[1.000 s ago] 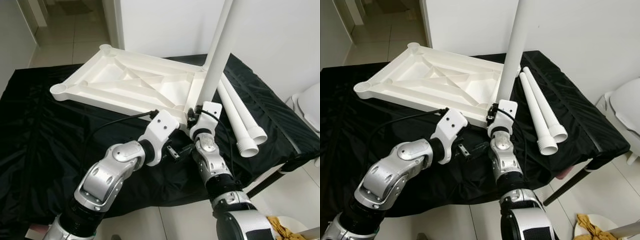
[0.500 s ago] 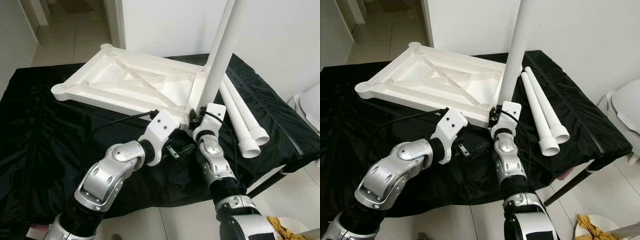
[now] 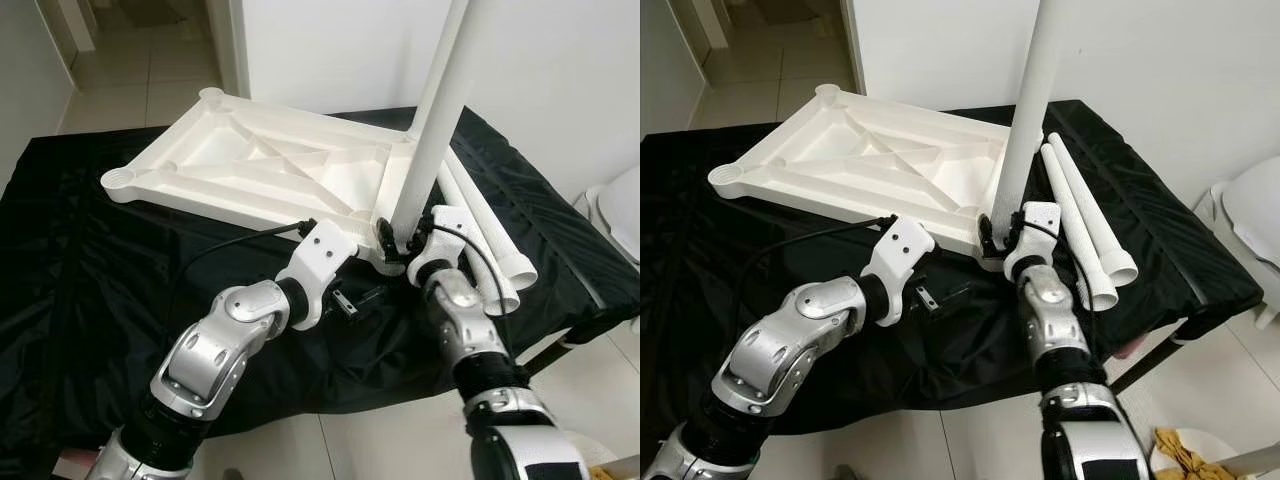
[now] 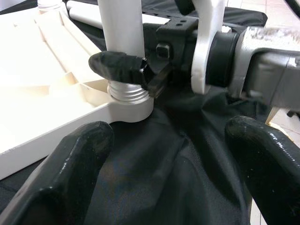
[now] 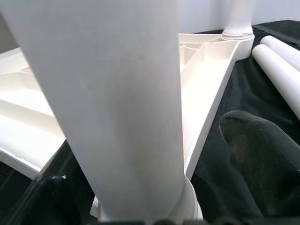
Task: Building children table
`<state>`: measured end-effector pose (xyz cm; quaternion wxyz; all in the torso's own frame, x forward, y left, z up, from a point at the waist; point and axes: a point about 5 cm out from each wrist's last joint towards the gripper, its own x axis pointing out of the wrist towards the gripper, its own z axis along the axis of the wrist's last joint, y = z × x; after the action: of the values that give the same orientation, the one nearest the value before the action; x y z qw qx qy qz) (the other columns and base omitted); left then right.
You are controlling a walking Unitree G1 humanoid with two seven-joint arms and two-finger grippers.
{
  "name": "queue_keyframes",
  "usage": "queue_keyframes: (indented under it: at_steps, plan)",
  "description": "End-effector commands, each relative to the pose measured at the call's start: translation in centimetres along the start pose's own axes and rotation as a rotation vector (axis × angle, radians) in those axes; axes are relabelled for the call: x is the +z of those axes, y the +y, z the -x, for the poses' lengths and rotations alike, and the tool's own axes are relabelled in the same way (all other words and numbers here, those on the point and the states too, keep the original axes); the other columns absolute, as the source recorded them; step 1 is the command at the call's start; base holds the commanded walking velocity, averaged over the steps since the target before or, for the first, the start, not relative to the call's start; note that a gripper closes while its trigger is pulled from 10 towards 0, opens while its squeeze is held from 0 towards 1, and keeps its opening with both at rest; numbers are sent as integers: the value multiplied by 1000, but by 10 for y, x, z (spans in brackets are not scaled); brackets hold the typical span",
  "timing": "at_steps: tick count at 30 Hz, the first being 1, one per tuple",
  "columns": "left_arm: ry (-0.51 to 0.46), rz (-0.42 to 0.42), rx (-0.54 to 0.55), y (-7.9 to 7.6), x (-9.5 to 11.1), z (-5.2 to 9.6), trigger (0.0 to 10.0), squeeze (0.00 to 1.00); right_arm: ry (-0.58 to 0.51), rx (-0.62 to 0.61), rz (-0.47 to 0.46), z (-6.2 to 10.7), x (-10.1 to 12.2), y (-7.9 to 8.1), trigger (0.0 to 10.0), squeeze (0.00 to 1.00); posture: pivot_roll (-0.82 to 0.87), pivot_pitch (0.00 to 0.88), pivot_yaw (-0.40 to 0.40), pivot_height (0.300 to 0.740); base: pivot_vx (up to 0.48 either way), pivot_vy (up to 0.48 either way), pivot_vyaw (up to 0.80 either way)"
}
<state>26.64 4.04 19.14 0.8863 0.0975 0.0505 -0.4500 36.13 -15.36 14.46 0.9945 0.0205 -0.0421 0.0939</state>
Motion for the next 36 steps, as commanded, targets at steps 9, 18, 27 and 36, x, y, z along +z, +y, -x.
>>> queue_keyframes:
  at_steps: [9,18,27,36]
  plan:
    - [13,-11,2,4,-3,1,10000,0,53,323,77,5,-2,-12,10000,0,-52,15,4,740,0,0,0]
    - [15,-17,-5,5,-2,2,10000,0,69,430,147,1,6,-25,10000,0,-50,12,22,740,0,0,0]
    - [13,-18,-15,4,-1,1,10000,0,108,477,206,-8,14,-32,10000,0,-45,8,25,740,0,0,0]
    - [14,-16,-12,3,-1,1,10000,0,157,540,210,-5,9,-34,0,0,-40,9,16,740,0,0,0]
